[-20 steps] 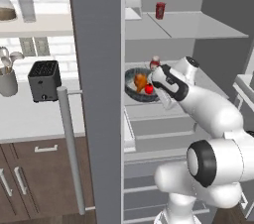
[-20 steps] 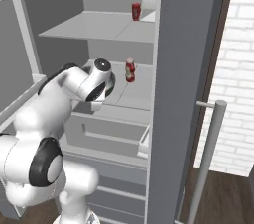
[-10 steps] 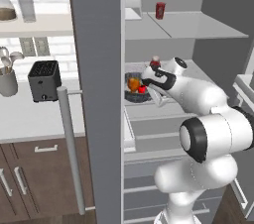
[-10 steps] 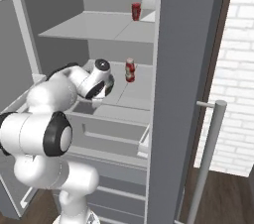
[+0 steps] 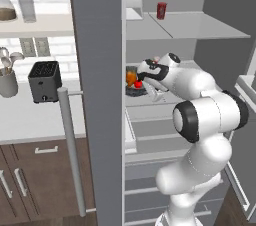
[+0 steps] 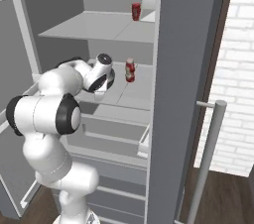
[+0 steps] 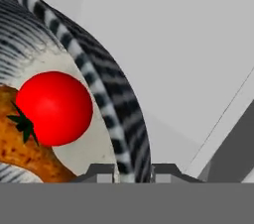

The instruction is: Pick the chicken drumstick and tomato from their plates and place them in the bowl. Then put the bowl in the fridge.

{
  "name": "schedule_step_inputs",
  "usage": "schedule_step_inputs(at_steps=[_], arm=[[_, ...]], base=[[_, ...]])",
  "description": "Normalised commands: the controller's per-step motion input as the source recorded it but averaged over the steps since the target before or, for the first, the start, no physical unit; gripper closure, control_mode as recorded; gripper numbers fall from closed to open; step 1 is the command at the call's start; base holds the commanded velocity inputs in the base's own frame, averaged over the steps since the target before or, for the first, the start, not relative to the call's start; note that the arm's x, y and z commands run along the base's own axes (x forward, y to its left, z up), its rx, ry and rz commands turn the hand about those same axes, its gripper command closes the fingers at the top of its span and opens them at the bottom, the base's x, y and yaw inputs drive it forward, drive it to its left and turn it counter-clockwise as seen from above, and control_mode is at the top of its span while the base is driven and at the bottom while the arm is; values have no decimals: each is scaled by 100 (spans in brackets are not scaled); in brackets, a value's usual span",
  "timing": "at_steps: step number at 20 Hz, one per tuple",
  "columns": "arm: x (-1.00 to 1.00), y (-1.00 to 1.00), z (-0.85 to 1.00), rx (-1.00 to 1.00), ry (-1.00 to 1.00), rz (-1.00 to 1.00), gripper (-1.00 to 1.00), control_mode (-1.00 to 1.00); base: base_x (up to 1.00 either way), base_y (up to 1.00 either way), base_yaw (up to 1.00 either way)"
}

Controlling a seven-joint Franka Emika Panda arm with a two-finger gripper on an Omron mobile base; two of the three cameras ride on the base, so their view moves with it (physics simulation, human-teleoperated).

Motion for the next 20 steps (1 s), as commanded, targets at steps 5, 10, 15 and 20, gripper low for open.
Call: schedule_step_inputs(at_steps=[5, 10, 15, 20], arm=[[8, 0, 0, 0, -3, 0, -100, -100], [-35, 0, 19, 0, -29, 0, -100, -100], [-67, -23, 42, 1, -21, 0, -100, -100], [-91, -44, 60, 0, -3, 0, -100, -100]], base=[[0, 0, 0], [0, 0, 0], [0, 0, 0], [0, 0, 0]])
